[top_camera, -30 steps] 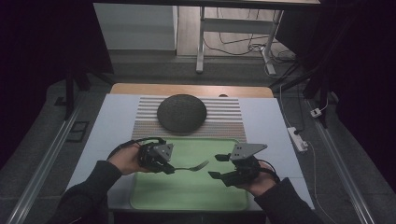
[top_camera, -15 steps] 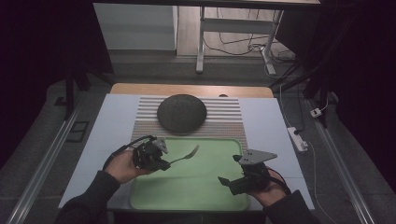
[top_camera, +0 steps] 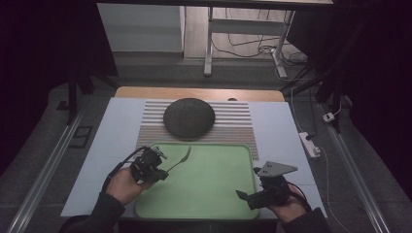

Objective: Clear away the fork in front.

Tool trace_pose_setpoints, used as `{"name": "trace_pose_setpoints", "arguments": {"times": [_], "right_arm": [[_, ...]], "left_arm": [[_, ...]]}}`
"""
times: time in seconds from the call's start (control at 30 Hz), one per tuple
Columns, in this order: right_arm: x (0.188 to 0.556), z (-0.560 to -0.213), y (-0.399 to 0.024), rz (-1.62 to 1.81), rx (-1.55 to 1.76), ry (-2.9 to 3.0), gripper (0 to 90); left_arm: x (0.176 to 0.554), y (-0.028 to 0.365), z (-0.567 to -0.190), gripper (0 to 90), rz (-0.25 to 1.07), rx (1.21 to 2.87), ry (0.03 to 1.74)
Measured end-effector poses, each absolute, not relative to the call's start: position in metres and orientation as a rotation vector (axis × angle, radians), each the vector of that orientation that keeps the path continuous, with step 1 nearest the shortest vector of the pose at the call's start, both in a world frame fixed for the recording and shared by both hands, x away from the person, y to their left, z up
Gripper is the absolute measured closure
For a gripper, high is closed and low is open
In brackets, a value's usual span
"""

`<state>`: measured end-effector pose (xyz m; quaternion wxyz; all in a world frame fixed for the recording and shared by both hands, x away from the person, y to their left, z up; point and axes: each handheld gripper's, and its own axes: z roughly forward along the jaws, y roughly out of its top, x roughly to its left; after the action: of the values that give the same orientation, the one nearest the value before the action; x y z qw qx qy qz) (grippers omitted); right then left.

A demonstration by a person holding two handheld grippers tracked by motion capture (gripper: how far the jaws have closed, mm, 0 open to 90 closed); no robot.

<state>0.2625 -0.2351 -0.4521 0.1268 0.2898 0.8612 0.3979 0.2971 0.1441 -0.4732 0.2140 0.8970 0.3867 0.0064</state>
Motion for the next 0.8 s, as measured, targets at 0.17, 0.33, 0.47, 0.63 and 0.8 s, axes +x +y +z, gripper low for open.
{"name": "trace_pose_setpoints", "arguments": {"times": [0.17, 0.33, 0.47, 0.63, 0.8], "right_arm": [[0.257, -0.452, -0.238, 1.137, 0.849, 2.509, 2.4], [0.256, -0.453, -0.243, 1.124, 0.864, 2.507, 2.5], [0.256, -0.455, -0.246, 1.13, 0.876, 2.513, 2.5], [0.256, -0.457, -0.246, 1.123, 0.882, 2.524, 2.6], [0.256, -0.457, -0.251, 1.116, 0.893, 2.516, 2.5]], "left_arm": [[0.296, 0.152, -0.484, 85.8, -0.036, 2.399, 1.27], [0.297, 0.158, -0.499, 85.7, -0.068, 2.363, 1.429], [0.298, 0.158, -0.505, 85.4, -0.052, 2.376, 1.469], [0.298, 0.16, -0.507, 80.5, -0.043, 2.364, 1.456], [0.3, 0.163, -0.503, 75.7, -0.022, 2.348, 1.405]]}}
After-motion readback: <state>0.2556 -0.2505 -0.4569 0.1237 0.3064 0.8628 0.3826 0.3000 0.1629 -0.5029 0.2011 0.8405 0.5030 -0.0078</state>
